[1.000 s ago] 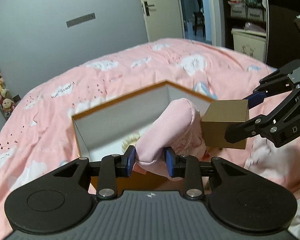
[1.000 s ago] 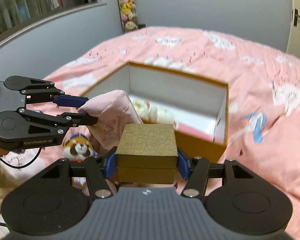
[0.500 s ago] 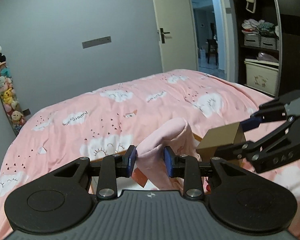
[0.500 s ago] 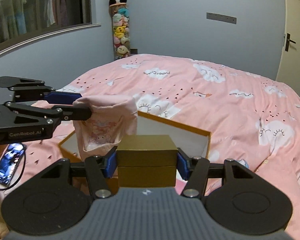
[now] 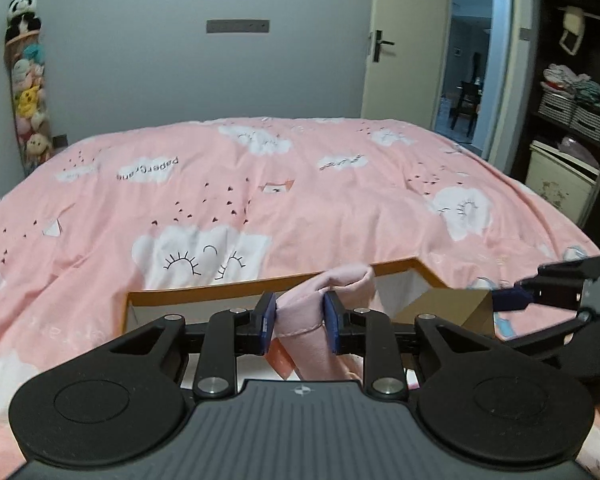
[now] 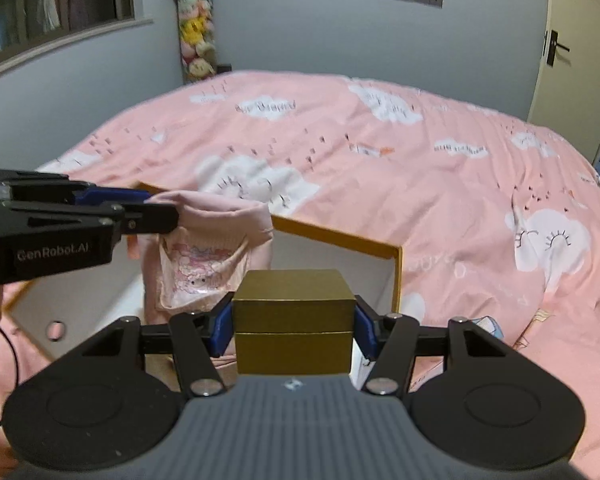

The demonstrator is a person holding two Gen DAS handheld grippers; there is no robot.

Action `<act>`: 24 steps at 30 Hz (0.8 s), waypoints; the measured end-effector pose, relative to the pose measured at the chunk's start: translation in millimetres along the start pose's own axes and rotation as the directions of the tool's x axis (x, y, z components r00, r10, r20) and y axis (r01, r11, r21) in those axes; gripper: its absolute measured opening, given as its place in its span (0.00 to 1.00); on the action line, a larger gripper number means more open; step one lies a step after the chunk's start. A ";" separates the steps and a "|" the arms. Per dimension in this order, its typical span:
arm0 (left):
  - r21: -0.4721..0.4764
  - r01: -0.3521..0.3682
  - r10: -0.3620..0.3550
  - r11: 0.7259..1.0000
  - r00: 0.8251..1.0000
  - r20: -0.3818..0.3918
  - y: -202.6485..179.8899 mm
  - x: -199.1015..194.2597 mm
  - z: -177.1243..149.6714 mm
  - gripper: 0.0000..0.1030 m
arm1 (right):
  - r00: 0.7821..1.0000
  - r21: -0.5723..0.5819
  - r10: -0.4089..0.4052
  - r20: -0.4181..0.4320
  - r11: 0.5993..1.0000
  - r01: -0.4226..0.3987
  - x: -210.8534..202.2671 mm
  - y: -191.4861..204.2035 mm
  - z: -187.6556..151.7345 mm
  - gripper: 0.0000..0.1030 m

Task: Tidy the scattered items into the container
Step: 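Carry the pink bag and gold box over the box with both grippers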

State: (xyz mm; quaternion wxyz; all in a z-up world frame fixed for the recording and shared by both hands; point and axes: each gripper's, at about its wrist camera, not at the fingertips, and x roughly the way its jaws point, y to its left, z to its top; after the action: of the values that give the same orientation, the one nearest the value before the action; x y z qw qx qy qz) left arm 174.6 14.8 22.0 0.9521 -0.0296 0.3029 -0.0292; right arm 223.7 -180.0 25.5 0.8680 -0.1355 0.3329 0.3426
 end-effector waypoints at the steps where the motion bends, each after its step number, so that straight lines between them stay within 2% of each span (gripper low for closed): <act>1: -0.024 -0.003 0.002 1.000 1.000 -0.008 2.4 5.5 0.4 0.27 | 1.000 -0.002 -0.004 -0.013 1.000 0.004 7.6 -1.5 0.2 0.59; 8: -0.074 -0.028 0.021 0.997 0.996 -0.084 7.7 36.8 -1.6 0.27 | 0.995 -0.068 -0.073 -0.068 0.995 0.068 42.8 0.2 -1.9 0.59; 14: -0.078 -0.036 0.022 0.996 0.984 -0.177 2.9 57.7 -8.7 0.27 | 0.988 -0.118 -0.097 -0.118 0.989 0.083 62.2 -0.6 -8.1 0.59; 19: -0.071 -0.032 0.015 0.997 0.975 -0.221 2.4 63.0 -6.6 0.27 | 0.983 -0.162 -0.118 -0.142 0.982 0.095 67.8 0.6 -8.1 0.59; 24: -0.066 -0.043 0.022 0.997 0.958 -0.286 4.4 70.7 -10.1 0.27 | 0.976 -0.205 -0.145 -0.163 0.972 0.110 72.1 3.9 -8.2 0.60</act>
State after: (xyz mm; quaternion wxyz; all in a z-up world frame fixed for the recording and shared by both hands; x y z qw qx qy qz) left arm 226.5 13.5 -27.2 0.8972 -0.0540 0.4383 -0.0065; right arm 256.2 -144.6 -28.9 0.8379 -0.2710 0.3640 0.3034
